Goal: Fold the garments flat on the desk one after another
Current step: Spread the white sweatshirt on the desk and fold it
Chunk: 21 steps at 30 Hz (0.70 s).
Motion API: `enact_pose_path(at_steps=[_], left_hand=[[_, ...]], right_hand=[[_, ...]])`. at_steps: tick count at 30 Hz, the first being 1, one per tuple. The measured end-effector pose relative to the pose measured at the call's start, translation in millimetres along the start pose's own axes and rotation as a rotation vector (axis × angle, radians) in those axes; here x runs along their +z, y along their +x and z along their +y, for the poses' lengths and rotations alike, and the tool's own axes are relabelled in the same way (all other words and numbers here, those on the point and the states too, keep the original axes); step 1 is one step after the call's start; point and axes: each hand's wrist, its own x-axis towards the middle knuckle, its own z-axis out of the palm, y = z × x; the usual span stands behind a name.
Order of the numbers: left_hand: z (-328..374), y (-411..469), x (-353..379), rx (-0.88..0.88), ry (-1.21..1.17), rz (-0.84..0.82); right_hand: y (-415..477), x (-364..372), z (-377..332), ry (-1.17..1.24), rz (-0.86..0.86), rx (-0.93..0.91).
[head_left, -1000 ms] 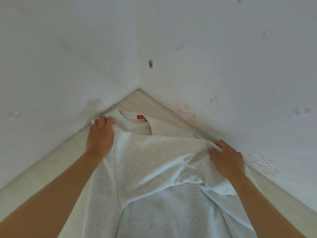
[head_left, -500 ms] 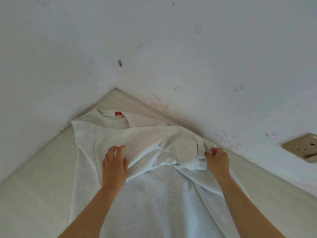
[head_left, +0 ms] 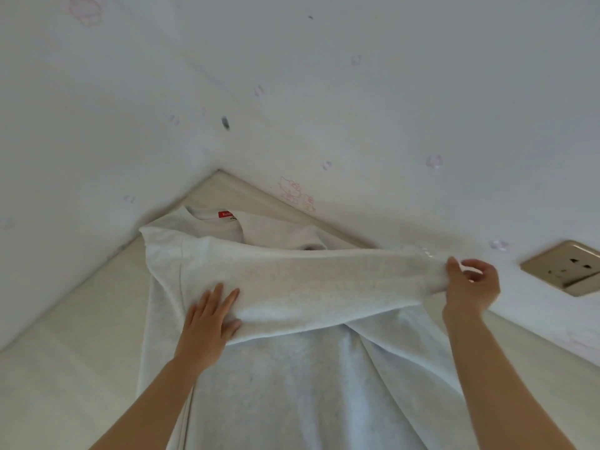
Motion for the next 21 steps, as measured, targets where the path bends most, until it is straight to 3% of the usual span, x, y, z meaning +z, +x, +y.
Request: enact_pose_path(at_steps=[4, 6, 9, 14, 17, 21], left_hand=[[7, 3, 1, -0.068, 0.142, -0.048], [20, 6, 0, -0.006, 0.144, -0.014], [43, 13, 0, 0.148, 0.127, -0.012], [76, 34, 12, 0.188, 0.006, -0.019], [88, 40, 24, 0.09, 0.147, -0.089], [94, 39, 14, 0.037, -0.006, -0.173]], right_hand=[[-10, 3, 34, 0.045, -0.003, 0.519], [-25, 0, 45, 0.024, 0.011, 0.607], [-43, 4, 49, 0.187, 0.013, 0.715], [-58, 15, 42, 0.483, -0.299, 0.959], [-61, 23, 26, 0.366, -0.241, 0.9], [-89, 52, -13, 0.329, -0.253, 0.484]])
